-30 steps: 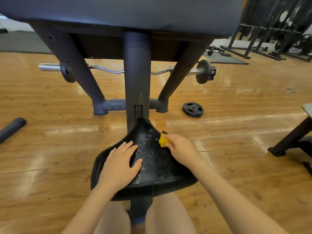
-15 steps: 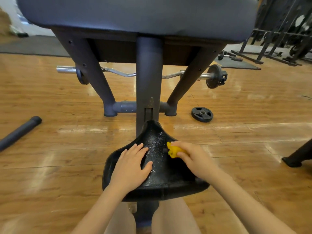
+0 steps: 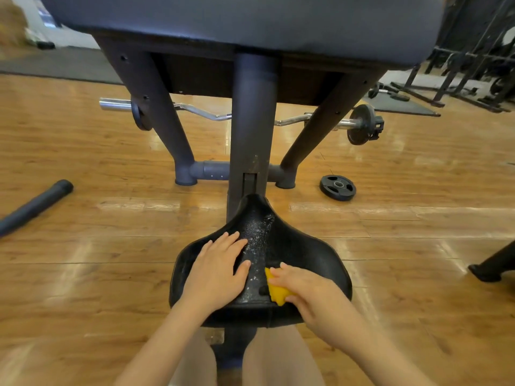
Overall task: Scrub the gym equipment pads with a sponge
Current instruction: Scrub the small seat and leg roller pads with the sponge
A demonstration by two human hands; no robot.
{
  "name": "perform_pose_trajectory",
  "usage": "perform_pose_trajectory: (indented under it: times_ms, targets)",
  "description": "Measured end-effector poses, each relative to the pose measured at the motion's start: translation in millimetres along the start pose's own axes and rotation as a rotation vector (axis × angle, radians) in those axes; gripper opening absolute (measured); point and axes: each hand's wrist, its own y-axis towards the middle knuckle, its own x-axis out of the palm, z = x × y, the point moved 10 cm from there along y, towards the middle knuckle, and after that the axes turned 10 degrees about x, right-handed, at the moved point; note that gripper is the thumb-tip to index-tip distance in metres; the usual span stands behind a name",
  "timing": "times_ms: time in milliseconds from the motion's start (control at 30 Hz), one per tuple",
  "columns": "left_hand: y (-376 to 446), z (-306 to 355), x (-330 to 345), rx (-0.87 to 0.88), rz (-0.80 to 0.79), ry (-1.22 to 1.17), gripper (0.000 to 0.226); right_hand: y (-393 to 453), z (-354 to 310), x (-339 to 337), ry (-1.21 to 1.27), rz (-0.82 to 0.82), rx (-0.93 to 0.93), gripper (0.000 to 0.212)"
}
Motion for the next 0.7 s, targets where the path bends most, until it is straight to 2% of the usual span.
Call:
perform_pose_trajectory:
  times_ms: [133, 300, 433, 533, 700]
  targets:
    - [0, 2, -2, 0.006, 0.002, -0.007, 0.050, 24, 14, -23, 0.178, -0.075, 0.057, 0.038]
    - [0, 2, -3, 0.002, 0.000, -0.007, 0.050, 121, 58, -45, 0.189, 0.094, 0.265, 0.037]
    - [0, 2, -3, 0.004, 0.001, -0.013, 0.050, 178, 68, -13, 0.149, -0.006, 0.335, 0.040]
    - [0, 1, -2, 0.006, -0.003, -0.012, 0.050, 177, 70, 1, 0.123, 0.001, 0.347, 0.043]
    - [1, 1, -2, 0.000, 0.005, -0.009, 0.051, 125, 59, -5, 0.055, -0.007, 0.260, 0.048]
